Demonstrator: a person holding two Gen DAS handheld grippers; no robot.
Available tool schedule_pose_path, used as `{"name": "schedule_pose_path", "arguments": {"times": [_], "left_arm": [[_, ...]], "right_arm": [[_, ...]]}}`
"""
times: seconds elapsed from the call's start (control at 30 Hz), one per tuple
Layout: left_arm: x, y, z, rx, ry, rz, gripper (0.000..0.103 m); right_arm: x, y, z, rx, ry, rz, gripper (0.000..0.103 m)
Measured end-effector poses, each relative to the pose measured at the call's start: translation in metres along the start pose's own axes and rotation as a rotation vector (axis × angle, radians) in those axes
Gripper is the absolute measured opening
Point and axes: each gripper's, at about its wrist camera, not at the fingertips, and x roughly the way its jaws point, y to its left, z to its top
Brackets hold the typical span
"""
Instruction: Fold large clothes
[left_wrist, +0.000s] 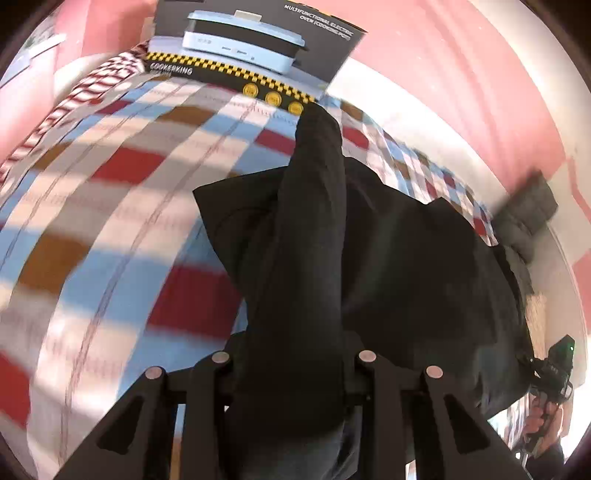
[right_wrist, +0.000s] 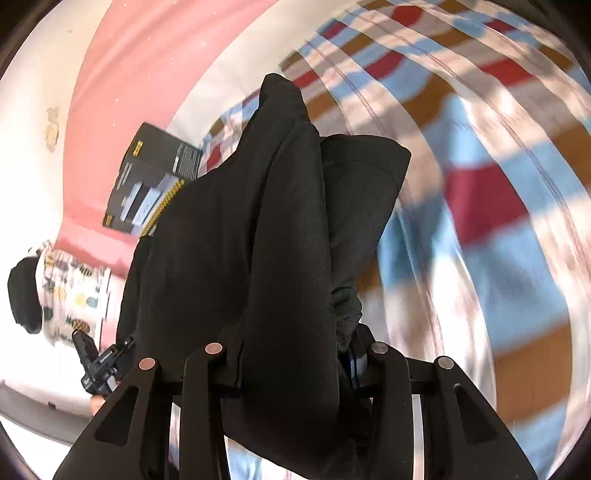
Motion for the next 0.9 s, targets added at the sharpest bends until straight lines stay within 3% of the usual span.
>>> {"name": "schedule_pose_path", "arguments": {"times": [0.2, 0.4, 0.57, 0.7, 0.8, 0.9], "left_arm": [[-0.054, 0.009, -0.091, 0.001, 0.036, -0.017, 0.032], [-0.093, 0.009, -0.149, -0.011, 0.05, -0.026, 0.033], [-0.097, 0.015, -0.172, -0.03, 0.044, -0.037, 0.035], [-0.091, 0.018, -0.17, -0.058, 0.057, -0.026, 0.044], [-0.101, 0.017, -0.168, -0.058, 0.077, 0.002, 0.048], [-0.121, 0.018, -0.166, -0.052, 0.046, 0.02, 0.049]], "right_arm": [[-0.046, -0.023, -0.083, 0.053, 0.033, -0.012, 0.039], [-0.08, -0.037, -0.141, 0.084, 0.043, -0.029, 0.04], [-0.085, -0.047, -0.164, 0.097, 0.052, -0.044, 0.044], [-0.082, -0.053, -0.164, 0.113, 0.055, -0.09, 0.063], [-0.094, -0.041, -0.16, 0.058, 0.032, -0.15, 0.063], [-0.115, -0.03, -0.158, 0.005, -0.03, -0.204, 0.063]]}}
